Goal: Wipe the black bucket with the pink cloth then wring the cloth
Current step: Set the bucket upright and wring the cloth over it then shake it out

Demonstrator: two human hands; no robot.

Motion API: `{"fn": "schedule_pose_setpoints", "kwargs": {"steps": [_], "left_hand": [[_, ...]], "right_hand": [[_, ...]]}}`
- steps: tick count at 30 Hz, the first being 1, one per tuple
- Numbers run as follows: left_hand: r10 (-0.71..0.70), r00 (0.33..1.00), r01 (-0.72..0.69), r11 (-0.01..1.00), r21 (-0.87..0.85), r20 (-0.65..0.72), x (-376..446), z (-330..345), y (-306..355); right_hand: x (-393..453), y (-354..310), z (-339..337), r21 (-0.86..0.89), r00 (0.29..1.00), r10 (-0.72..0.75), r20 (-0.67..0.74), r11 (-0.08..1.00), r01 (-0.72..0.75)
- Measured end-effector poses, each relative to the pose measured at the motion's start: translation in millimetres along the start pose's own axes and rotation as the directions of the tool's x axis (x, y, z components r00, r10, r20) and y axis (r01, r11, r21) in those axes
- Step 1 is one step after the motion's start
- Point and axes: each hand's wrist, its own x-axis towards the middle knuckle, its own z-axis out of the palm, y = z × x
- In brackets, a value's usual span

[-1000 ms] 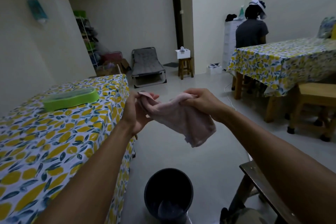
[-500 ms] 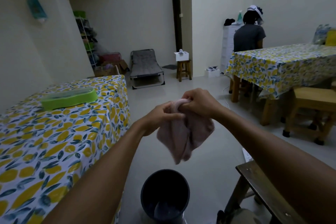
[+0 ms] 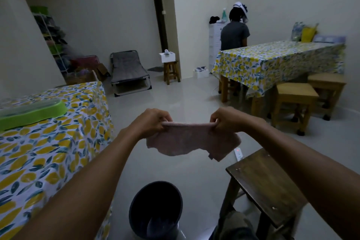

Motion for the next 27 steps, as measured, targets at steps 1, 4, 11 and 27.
{"fn": "schedule_pose_setpoints", "kwargs": {"steps": [1,4,11,27], "left_hand": [[0.017,1.000,-0.017,1.000,0.000,0.013,6,7,3],[0.073,0.996,-0.072,0.997,-0.014,0.059,23,35,16],[0.158,0.971,-0.135,0.982,-0.131,0.179,65,120,70],[0.148,0.942,-0.171,0.984,0.049,0.302,179,297,116]], "right_hand": [[-8,13,3,0.005,0.999,0.034,0.009,0.999,-0.034],[-37,57,13,0.036,0.993,0.114,0.004,0.993,-0.114],[-119,142,55,0.170,0.952,0.304,-0.024,0.940,-0.296],[-137,270,181,0.282,0.802,0.596,0.038,0.764,-0.581]]}}
